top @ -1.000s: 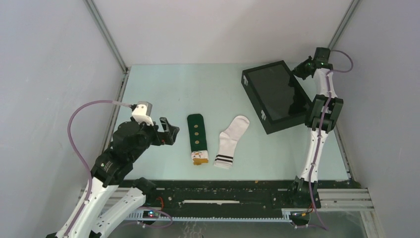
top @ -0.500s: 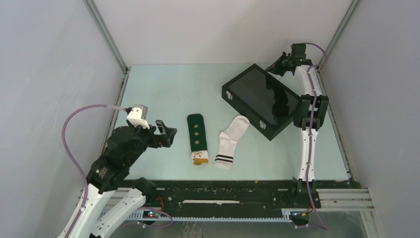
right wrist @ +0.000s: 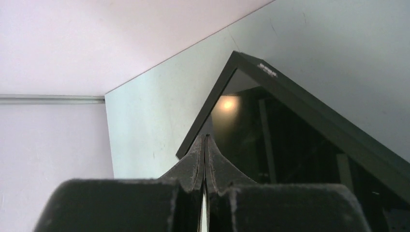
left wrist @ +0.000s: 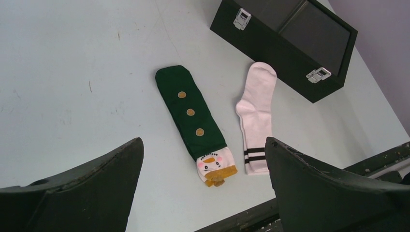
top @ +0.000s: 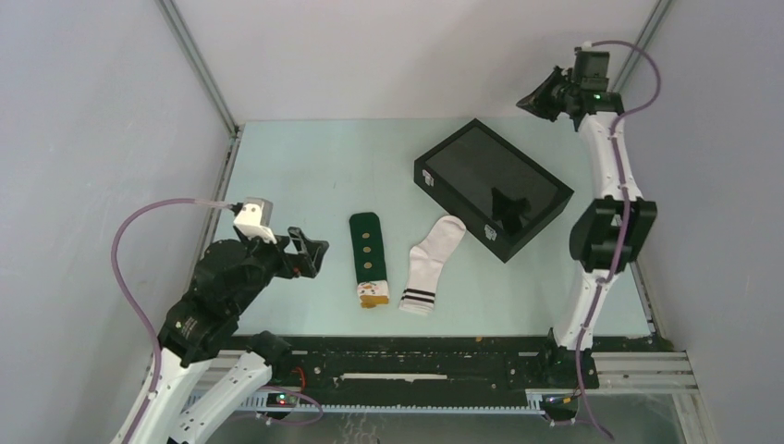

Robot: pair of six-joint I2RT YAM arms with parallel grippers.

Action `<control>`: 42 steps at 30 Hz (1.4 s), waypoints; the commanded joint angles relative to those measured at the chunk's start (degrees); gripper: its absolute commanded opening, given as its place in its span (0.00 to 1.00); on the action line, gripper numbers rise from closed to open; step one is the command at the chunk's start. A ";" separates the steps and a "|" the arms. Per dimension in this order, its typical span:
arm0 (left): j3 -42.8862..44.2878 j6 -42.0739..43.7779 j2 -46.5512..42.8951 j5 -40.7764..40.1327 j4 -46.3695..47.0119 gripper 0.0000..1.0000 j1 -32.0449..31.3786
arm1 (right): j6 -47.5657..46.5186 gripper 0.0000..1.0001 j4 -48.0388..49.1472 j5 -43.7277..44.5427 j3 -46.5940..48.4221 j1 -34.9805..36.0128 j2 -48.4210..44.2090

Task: Roll the socks
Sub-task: Adjust the storage box at the center of the board.

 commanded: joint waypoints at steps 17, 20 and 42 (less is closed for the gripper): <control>-0.95 4.56 8.10 4.45 5.75 1.00 -0.25 | -7.08 0.00 -6.93 18.01 -52.43 11.66 -50.05; -0.87 4.58 8.95 5.06 6.73 1.00 -0.25 | -6.15 0.00 -9.17 19.21 -57.60 13.89 -53.95; -1.73 4.41 9.23 5.48 7.79 1.00 -0.25 | 0.45 0.00 -5.13 28.71 -76.36 20.65 -53.75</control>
